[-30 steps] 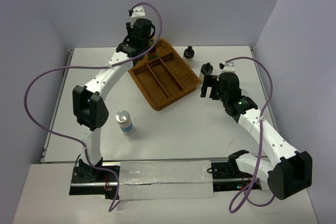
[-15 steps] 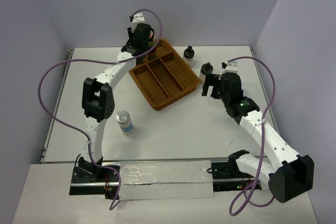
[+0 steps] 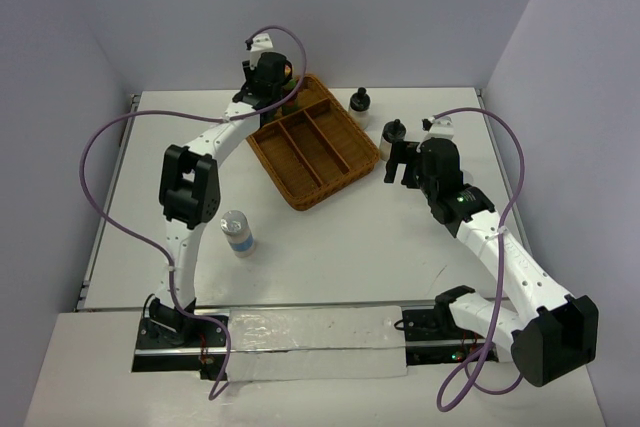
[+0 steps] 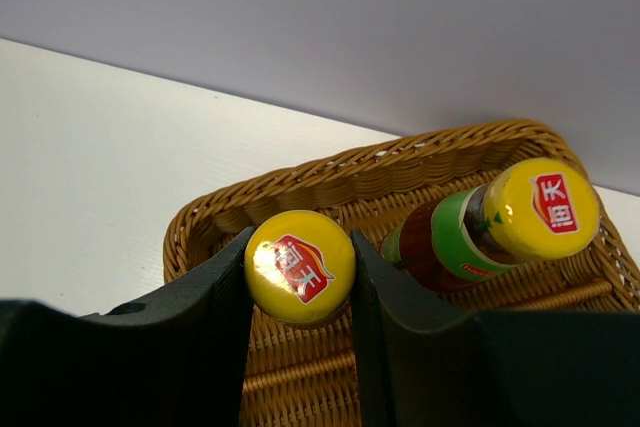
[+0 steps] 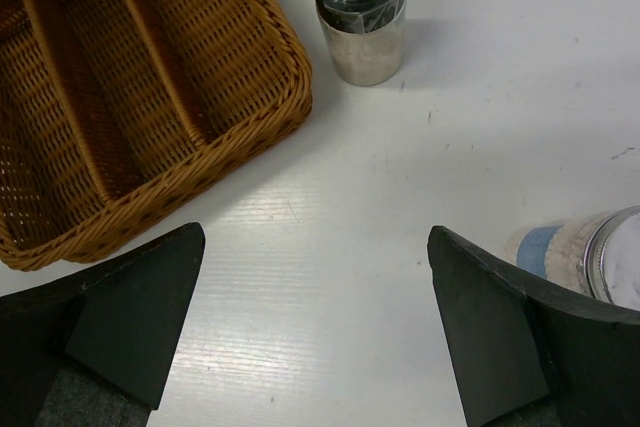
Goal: Organize the condiment bottles
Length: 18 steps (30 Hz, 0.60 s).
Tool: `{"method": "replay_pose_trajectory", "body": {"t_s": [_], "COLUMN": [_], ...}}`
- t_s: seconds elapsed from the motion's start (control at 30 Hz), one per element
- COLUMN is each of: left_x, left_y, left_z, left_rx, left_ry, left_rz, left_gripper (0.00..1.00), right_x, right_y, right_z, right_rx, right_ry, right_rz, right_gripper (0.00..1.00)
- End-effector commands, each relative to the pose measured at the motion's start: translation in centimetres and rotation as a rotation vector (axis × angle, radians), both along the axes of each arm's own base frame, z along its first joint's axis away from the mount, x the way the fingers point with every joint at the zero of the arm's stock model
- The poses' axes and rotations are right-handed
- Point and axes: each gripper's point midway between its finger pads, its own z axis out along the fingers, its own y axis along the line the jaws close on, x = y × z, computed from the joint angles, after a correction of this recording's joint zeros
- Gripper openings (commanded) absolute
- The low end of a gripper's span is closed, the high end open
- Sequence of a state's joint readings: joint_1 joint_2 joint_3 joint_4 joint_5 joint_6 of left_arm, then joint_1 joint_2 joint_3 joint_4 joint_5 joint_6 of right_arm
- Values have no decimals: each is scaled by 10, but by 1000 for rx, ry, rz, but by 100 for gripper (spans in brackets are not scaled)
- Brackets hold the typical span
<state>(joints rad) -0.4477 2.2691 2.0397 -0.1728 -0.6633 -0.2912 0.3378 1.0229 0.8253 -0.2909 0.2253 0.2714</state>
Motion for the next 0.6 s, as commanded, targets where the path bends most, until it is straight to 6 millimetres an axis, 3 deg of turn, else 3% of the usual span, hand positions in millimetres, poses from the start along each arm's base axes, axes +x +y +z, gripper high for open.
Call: {"method": "replay_pose_trajectory", "body": {"t_s": [0.0,0.07,0.13,0.27,0.3,0.43,0.57], "left_x": [13,13,13,10,10,7,2], "left_y": [-3,-5,-8,-7,-7,-10,-7], "left_z": [43,33,22,13,14,28,55], "left_rx": [-93,-94,-101,-98,-100,-115,-128], "left_ry": [-151,-121,-97,-71,-71,-79,-116], "left_rz": [16,6,-3,-1,-1,-20,-18], "left_gripper": [10,12,23,69,76,91,94], "right_x": [6,6,7,8,8,7,4], "right_y": [-1,-1,-1,0,0,-1,-2], "right_z": [22,22,21,20,20,21,25], "right_rx": [17,17,17,16,17,14,14], "right_ry": [-73,-74,-73,-63,-64,-66,-66], "right_rz": [-15,-15,-16,-10,-9,-16,-15], "right_gripper": [100,100,100,100,100,100,100]}}
